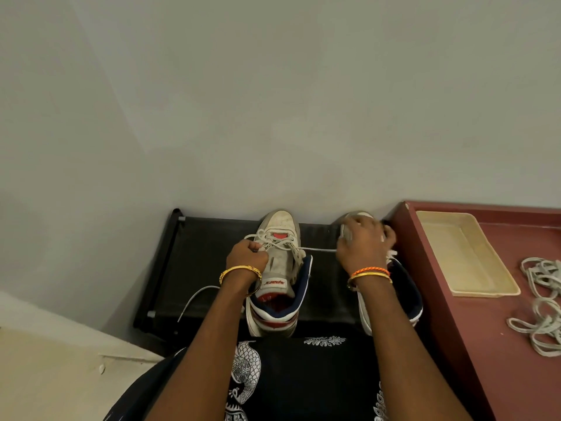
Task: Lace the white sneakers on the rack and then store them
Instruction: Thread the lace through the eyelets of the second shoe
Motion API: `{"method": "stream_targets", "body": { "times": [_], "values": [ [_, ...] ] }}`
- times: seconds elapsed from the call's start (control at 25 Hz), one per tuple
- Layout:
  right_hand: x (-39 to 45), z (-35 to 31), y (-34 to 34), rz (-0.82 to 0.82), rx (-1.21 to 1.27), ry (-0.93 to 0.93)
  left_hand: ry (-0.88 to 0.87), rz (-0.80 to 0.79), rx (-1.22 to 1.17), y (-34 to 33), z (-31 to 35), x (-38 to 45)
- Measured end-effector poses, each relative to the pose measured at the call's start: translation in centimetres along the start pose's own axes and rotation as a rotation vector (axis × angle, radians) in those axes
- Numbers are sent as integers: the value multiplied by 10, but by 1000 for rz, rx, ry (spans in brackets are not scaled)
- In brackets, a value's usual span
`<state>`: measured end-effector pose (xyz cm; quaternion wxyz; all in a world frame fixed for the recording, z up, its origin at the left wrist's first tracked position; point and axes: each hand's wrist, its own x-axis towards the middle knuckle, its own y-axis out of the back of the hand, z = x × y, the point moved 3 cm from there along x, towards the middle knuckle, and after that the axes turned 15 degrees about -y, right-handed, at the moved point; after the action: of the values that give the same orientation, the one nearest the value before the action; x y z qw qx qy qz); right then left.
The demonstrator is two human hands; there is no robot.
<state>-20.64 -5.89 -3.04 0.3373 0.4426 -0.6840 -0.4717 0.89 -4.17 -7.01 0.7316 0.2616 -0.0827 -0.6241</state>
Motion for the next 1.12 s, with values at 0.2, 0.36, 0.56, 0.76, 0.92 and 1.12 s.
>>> {"method": "stream_targets", "body": {
  "times": [0.2, 0.36, 0.56, 0.76, 0.92, 1.12],
  "values": [
    [-15, -41, -42, -507, -43, 209, -43, 19, 21, -1, 2, -3],
    [-6, -25, -24, -326, 36, 84, -53, 33, 1, -1, -1, 0],
    [1, 16, 16, -55, 44, -135, -10, 26, -49, -1, -4, 2],
    [-2, 2, 3, 26, -61, -153, 138, -10, -370, 4, 2, 1],
    [-8, -26, -35, -359, -45, 166, 331, -1, -480, 12, -6, 9],
    [-12, -38, -41, -367, -27, 180, 113, -36, -131, 11, -20, 17]
  ]
}}
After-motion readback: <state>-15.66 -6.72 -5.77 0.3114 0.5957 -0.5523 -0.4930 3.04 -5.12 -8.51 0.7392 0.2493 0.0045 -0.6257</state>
